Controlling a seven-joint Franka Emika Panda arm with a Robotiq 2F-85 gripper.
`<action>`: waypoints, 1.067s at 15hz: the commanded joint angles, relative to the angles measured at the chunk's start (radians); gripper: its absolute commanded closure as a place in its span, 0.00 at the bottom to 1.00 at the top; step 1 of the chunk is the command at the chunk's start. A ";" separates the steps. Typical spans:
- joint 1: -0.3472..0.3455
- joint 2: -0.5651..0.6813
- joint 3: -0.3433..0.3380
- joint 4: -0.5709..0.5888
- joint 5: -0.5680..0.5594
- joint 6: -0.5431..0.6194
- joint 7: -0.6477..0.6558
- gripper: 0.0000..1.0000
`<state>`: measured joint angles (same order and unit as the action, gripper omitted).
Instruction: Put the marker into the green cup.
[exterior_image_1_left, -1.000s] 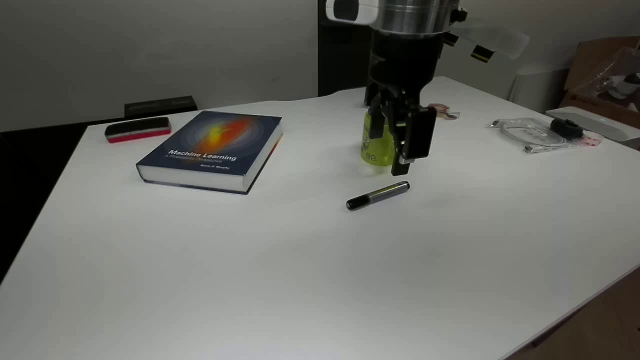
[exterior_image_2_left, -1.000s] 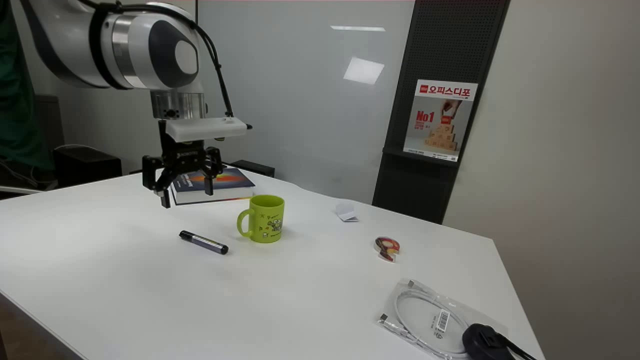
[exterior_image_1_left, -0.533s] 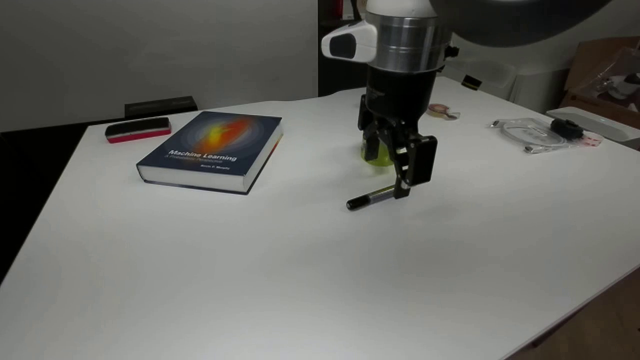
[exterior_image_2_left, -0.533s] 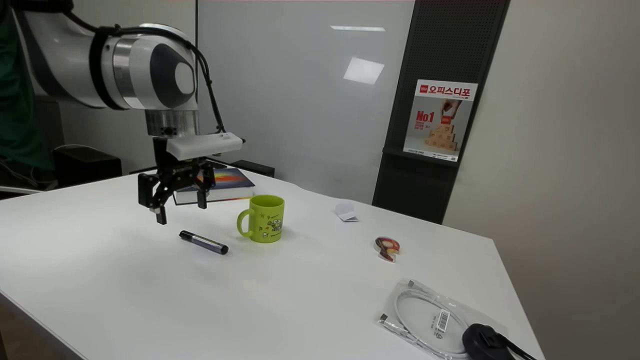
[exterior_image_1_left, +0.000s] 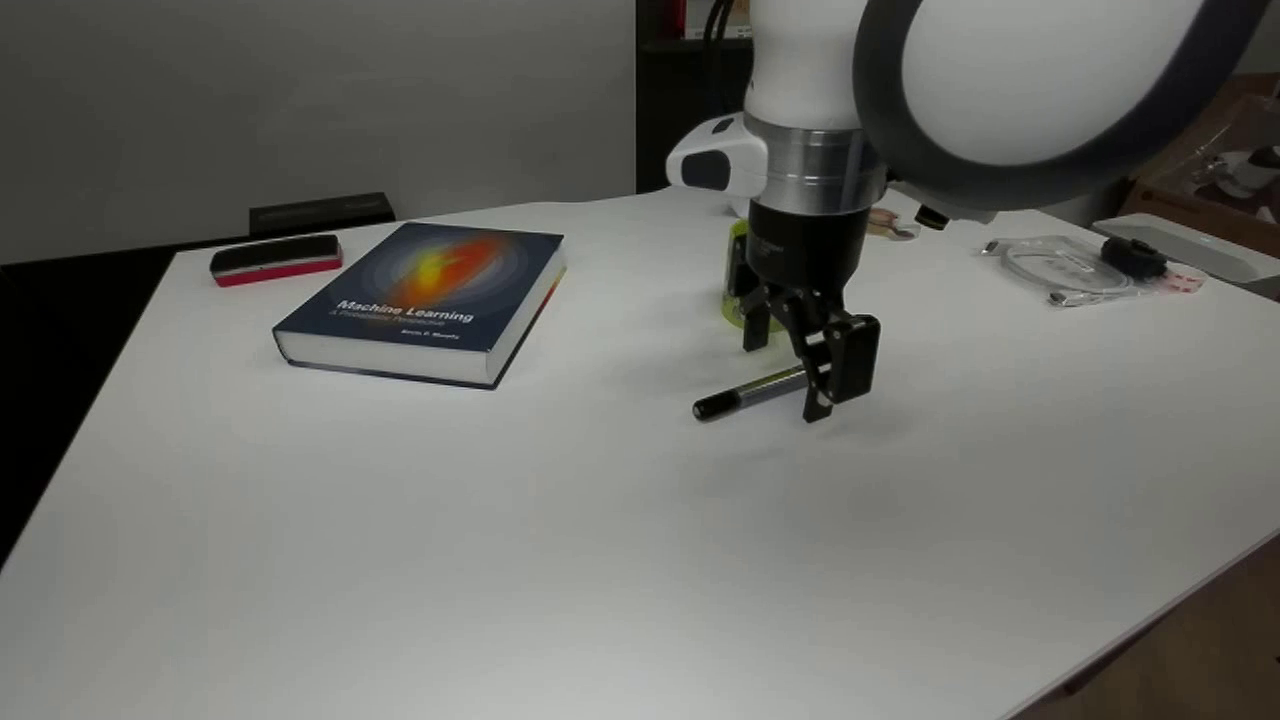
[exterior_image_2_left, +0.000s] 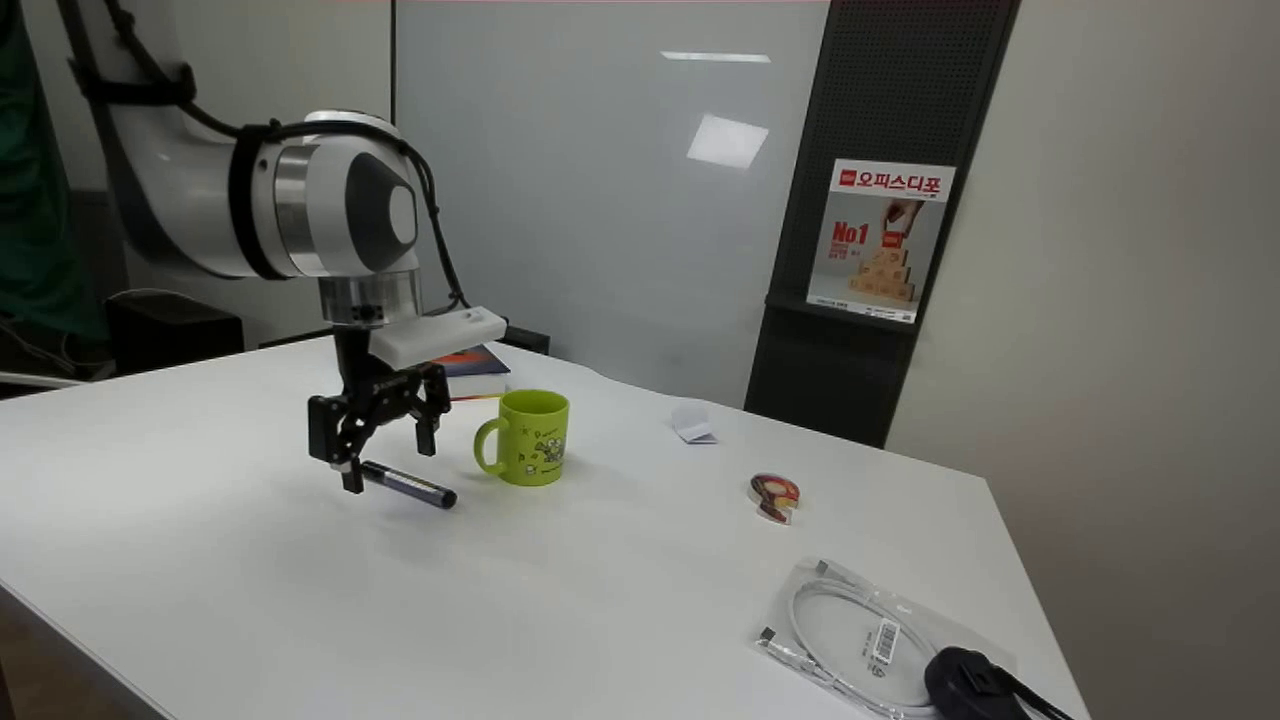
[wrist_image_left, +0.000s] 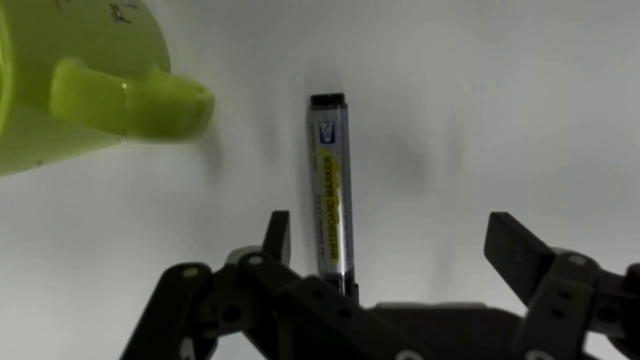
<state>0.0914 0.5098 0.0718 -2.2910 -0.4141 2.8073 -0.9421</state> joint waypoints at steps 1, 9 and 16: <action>-0.017 0.048 0.008 0.050 -0.013 -0.032 -0.012 0.00; -0.010 0.080 -0.010 0.078 -0.021 -0.033 0.007 0.69; -0.006 0.015 -0.017 0.059 -0.008 -0.054 0.039 0.95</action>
<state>0.0839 0.5698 0.0593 -2.2329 -0.4134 2.7862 -0.9443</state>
